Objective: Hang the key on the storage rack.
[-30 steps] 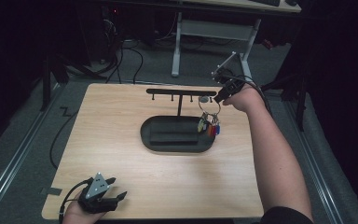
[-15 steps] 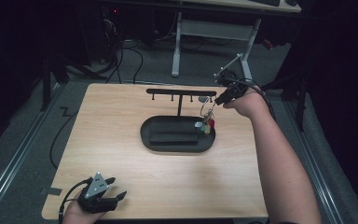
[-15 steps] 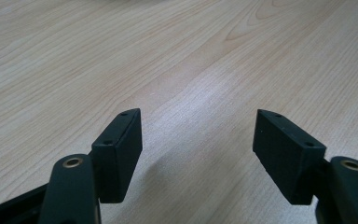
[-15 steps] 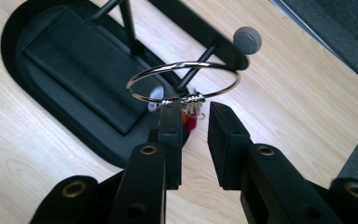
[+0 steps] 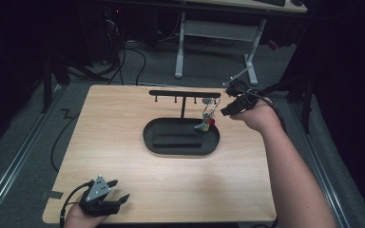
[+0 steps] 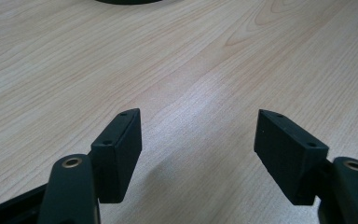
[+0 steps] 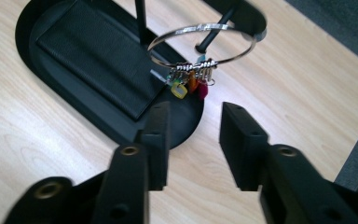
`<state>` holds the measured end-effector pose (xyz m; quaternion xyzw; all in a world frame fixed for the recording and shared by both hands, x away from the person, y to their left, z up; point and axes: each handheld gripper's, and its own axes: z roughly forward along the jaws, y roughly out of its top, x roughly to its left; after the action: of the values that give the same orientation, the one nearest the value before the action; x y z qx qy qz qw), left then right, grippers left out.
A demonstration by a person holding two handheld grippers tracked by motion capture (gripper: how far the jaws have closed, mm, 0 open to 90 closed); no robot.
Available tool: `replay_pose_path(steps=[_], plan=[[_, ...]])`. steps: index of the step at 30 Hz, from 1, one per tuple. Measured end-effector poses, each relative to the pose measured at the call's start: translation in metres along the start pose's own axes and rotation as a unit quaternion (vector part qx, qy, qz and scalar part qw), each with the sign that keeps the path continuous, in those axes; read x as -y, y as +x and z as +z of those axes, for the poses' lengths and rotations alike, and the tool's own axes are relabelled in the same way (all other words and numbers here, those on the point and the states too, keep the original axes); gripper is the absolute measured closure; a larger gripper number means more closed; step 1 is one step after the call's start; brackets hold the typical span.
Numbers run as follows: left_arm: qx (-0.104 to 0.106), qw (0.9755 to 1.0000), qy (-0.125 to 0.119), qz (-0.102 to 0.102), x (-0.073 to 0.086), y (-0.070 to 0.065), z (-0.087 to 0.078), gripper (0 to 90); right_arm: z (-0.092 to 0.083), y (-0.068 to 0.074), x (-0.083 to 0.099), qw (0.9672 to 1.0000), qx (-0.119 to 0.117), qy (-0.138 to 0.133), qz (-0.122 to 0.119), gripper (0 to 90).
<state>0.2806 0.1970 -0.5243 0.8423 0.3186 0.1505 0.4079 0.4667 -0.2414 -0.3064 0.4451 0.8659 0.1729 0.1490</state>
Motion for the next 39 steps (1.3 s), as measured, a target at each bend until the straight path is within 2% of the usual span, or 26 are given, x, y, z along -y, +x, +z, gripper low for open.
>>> replay_pose_path(steps=[13,18,28,34,39], plan=[[0.002,1.0000,0.000,0.003,0.000,-0.002,0.001,32.5,0.000,0.005,0.032,0.9992,0.012,-0.030,0.022,42.5],[0.001,1.0000,0.002,0.003,-0.001,-0.003,0.001,32.2,-0.002,0.008,0.043,0.9989,0.005,-0.042,0.020,36.6],[0.002,1.0000,0.004,0.004,0.000,-0.004,0.003,32.2,0.002,0.013,0.077,0.9968,-0.008,-0.069,0.039,35.1],[0.003,1.0000,0.005,0.005,-0.001,-0.005,0.005,32.2,0.015,0.023,0.102,0.9950,-0.012,-0.093,0.036,35.2],[0.004,0.9999,0.008,0.009,-0.001,-0.007,0.005,32.2,0.027,0.032,0.122,0.9930,-0.007,-0.111,0.037,33.8]])
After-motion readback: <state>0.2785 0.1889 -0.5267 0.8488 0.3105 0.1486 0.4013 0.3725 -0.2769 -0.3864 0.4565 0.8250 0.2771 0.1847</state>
